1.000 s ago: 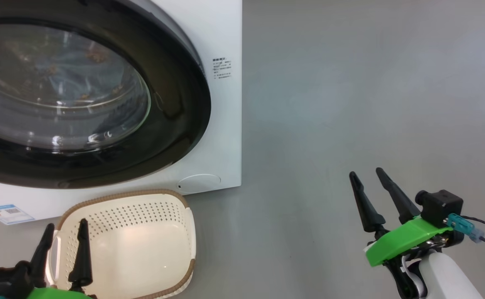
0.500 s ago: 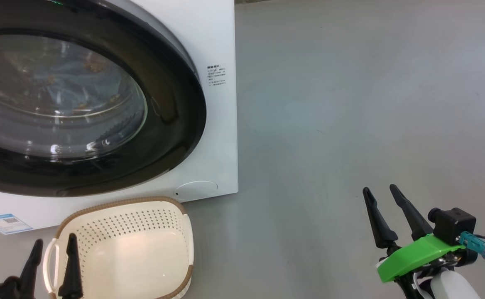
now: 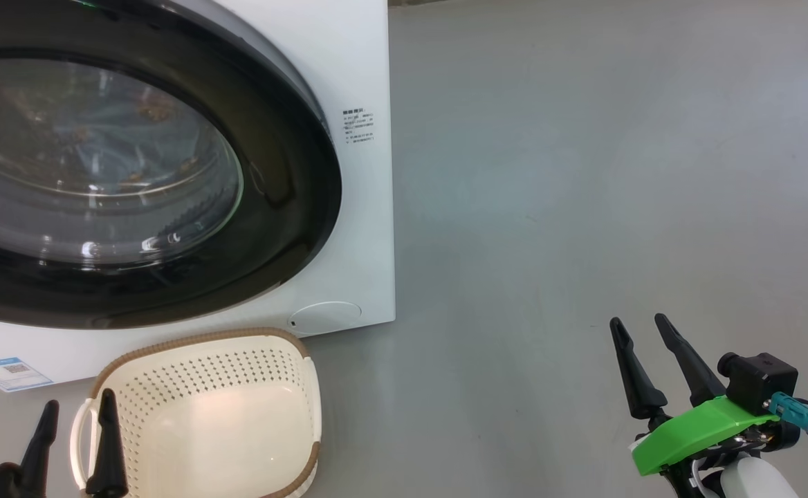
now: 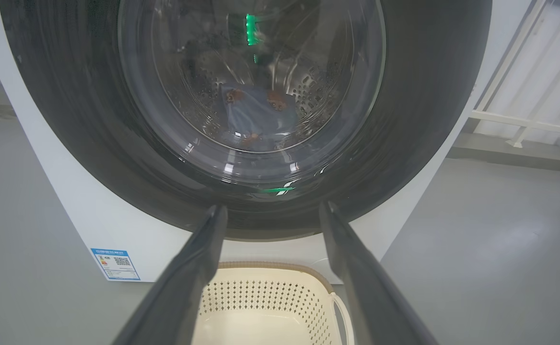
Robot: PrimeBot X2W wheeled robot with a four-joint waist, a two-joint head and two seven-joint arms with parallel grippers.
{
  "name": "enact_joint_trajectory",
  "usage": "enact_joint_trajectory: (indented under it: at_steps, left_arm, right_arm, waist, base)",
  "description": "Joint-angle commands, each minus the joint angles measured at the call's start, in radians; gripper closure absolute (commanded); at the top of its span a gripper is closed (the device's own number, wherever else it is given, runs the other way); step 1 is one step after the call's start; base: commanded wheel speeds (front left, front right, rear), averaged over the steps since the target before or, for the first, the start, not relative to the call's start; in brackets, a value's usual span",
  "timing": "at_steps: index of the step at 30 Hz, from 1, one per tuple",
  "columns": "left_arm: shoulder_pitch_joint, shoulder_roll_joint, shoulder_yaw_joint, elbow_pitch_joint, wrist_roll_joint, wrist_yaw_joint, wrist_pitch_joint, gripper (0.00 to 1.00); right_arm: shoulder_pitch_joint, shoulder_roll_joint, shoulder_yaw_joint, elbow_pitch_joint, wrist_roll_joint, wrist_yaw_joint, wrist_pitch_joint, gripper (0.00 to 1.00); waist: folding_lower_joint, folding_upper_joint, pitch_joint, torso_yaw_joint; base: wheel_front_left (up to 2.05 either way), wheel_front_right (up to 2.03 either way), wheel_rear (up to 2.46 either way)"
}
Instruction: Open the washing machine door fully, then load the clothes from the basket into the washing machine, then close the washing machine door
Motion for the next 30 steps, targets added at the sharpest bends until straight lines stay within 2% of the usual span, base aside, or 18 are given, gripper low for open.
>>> enact_joint_trajectory:
  at_steps: [1,22,23,30]
  left_arm:
    - [-0.013,0.014,0.043,-0.024,0.008,-0.003,-0.006,0.0]
    - [-0.023,0.013,0.036,-0.01,0.006,-0.003,-0.006,0.0]
    - [-0.001,-0.014,0.003,0.006,0.0,0.0,0.0,1.0]
    - [0.001,-0.071,-0.015,0.083,-0.002,0.0,0.002,1.0]
  right_arm:
    - [0.004,-0.004,0.023,-0.025,-0.01,-0.002,-0.005,0.0]
    - [0.003,0.0,0.021,-0.028,-0.013,-0.002,-0.005,0.0]
    - [0.0,0.004,-0.001,-0.001,0.0,0.0,0.0,1.0]
    - [0.039,0.031,0.0,0.079,0.001,0.0,0.001,1.0]
  waist:
    - [0.0,0.0,0.0,0.0]
    - [0.0,0.0,0.006,0.007]
    - [0.0,0.0,0.005,0.007]
    - [0.0001,0.0,0.006,0.007]
  base:
    - [0.0,0.0,0.0]
    - [0.0,0.0,0.0]
    - [0.0,0.0,0.0]
    - [0.0,0.0,0.0]
